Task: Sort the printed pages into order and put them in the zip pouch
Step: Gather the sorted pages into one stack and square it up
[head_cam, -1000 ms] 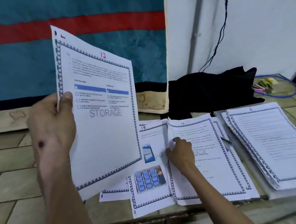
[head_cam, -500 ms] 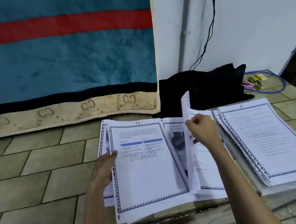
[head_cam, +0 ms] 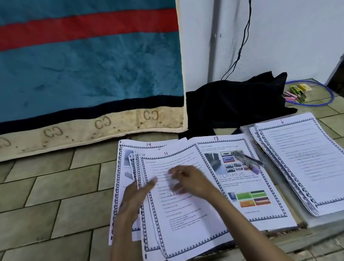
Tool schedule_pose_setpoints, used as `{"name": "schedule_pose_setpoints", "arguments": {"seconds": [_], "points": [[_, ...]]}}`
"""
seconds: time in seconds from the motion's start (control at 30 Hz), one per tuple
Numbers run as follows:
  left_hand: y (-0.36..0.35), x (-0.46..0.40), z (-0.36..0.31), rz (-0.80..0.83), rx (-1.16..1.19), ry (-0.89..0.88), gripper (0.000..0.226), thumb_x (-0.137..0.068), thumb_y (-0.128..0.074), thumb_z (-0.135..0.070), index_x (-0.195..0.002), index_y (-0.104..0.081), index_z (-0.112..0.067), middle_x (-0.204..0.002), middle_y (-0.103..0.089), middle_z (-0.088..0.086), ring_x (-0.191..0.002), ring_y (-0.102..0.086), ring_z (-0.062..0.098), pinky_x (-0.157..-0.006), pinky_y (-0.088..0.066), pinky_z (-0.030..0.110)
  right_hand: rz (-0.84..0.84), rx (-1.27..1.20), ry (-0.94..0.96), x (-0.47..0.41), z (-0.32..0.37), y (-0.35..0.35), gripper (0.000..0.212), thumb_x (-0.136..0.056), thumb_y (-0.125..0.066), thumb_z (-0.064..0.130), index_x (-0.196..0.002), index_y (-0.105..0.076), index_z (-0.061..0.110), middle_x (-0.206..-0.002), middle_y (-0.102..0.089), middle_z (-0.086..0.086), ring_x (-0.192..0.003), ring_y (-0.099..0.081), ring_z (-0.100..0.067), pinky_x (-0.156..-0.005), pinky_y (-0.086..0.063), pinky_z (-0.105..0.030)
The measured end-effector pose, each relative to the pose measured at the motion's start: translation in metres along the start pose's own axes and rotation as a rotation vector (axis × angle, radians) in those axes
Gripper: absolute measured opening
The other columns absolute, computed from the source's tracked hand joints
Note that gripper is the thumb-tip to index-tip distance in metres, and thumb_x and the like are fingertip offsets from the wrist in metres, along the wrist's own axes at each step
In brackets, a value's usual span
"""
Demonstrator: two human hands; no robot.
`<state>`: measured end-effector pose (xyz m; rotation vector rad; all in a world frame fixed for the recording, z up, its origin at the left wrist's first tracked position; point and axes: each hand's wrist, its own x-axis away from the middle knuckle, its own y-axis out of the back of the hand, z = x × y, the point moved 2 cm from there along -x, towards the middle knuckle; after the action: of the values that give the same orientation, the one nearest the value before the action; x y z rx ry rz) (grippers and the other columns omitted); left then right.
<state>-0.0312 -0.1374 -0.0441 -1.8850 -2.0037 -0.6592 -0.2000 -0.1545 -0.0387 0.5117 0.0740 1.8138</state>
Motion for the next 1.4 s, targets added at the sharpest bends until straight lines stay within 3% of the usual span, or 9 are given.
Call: {"name": "schedule_pose_setpoints", "arguments": {"seconds": [0.13, 0.23, 0.37, 0.63, 0.8, 1.03, 1.17, 1.27, 1.4], "points": [[-0.013, 0.003, -0.012, -0.101, -0.120, -0.093, 0.061, -0.078, -0.073, -0.010, -0.133, -0.046, -0.005, -0.130, -0.054, 0.003, -0.119, -0.050, 0.023, -0.094, -0.037, 0.025, -0.584, 0.585, -0.067, 0.003, -0.031, 0.093, 0.036, -0.092, -0.047, 0.008, -0.127, -0.054, 0.007, -0.126, -0.059, -0.019, -0.114, -0.054, -0.031, -0.087, -0.044, -0.033], [-0.018, -0.001, -0.027, -0.039, -0.096, -0.162, 0.047, -0.083, -0.068, -0.010, -0.127, -0.053, -0.010, -0.125, -0.060, 0.005, -0.108, -0.055, 0.019, -0.094, -0.040, 0.026, -0.637, 0.771, -0.380, 0.011, -0.064, 0.141, 0.047, -0.093, -0.051, 0.024, -0.136, -0.041, 0.009, -0.144, -0.038, -0.018, -0.136, -0.027, -0.034, -0.109, -0.027, -0.047], [-0.020, -0.004, -0.038, 0.029, -0.043, -0.189, 0.038, -0.085, -0.066, -0.015, -0.122, -0.058, -0.017, -0.119, -0.065, 0.006, -0.104, -0.063, 0.024, -0.097, -0.048, 0.043, -0.609, 0.826, -0.340, 0.012, -0.079, 0.147, 0.044, -0.094, -0.047, 0.040, -0.123, -0.055, 0.008, -0.135, -0.045, -0.018, -0.131, -0.032, -0.035, -0.108, -0.031, -0.049], [-0.045, 0.003, -0.055, 0.100, -0.001, -0.249, 0.028, -0.092, -0.056, -0.012, -0.120, -0.055, -0.016, -0.111, -0.057, -0.004, -0.098, -0.055, 0.017, -0.089, -0.042, 0.029, -0.890, 0.720, -0.264, 0.028, -0.084, 0.164, 0.035, -0.098, -0.041, 0.027, -0.118, -0.056, 0.003, -0.120, -0.055, -0.022, -0.114, -0.044, -0.037, -0.090, -0.040, -0.046], [-0.057, 0.002, -0.058, 0.130, -0.028, -0.222, 0.031, -0.091, -0.057, -0.012, -0.122, -0.056, -0.012, -0.119, -0.062, 0.003, -0.103, -0.060, 0.021, -0.091, -0.047, 0.033, -1.012, 0.554, -0.261, 0.033, -0.091, 0.178, 0.033, -0.095, -0.048, 0.022, -0.119, -0.058, 0.002, -0.113, -0.055, -0.029, -0.110, -0.044, -0.041, -0.083, -0.042, -0.047], [-0.084, 0.006, -0.070, 0.215, -0.004, -0.269, 0.023, -0.093, -0.054, -0.012, -0.111, -0.056, -0.026, -0.103, -0.064, -0.010, -0.092, -0.061, 0.008, -0.071, -0.048, 0.018, -0.930, 0.535, -0.255, 0.036, -0.099, 0.183, 0.046, -0.096, -0.044, 0.041, -0.126, -0.056, 0.008, -0.128, -0.048, -0.020, -0.122, -0.035, -0.037, -0.098, -0.033, -0.048], [-0.107, 0.000, -0.074, 0.230, 0.062, -0.278, 0.025, -0.092, -0.055, -0.010, -0.114, -0.060, -0.021, -0.106, -0.066, -0.004, -0.092, -0.063, 0.007, -0.073, -0.052, 0.019, -0.590, -0.467, -0.071, 0.051, -0.078, 0.184, 0.077, -0.079, -0.036, 0.077, -0.122, -0.061, 0.019, -0.119, -0.065, -0.012, -0.111, -0.060, -0.031, -0.100, -0.045, -0.047], [-0.130, -0.012, -0.063, 0.191, 0.063, -0.244, 0.029, -0.092, -0.055, -0.008, -0.120, -0.059, -0.015, -0.107, -0.064, -0.002, -0.089, -0.064, 0.012, -0.076, -0.054, 0.023, -0.437, -0.513, -0.070, 0.058, -0.074, 0.196, 0.041, -0.089, -0.054, 0.046, -0.112, -0.066, 0.014, -0.096, -0.073, 0.003, -0.093, -0.069, -0.018, -0.080, -0.055, -0.032], [-0.153, -0.033, -0.036, 0.058, -0.361, -0.246, 0.028, -0.089, -0.059, -0.017, -0.114, -0.062, -0.007, -0.119, -0.064, 0.009, -0.104, -0.059, 0.024, -0.094, -0.046, 0.031, -0.609, -0.220, -0.119, 0.056, -0.087, 0.198, 0.013, -0.090, -0.059, 0.009, -0.097, -0.066, 0.000, -0.070, -0.067, 0.000, -0.057, -0.056, -0.003, -0.056, -0.046, -0.014]]}}
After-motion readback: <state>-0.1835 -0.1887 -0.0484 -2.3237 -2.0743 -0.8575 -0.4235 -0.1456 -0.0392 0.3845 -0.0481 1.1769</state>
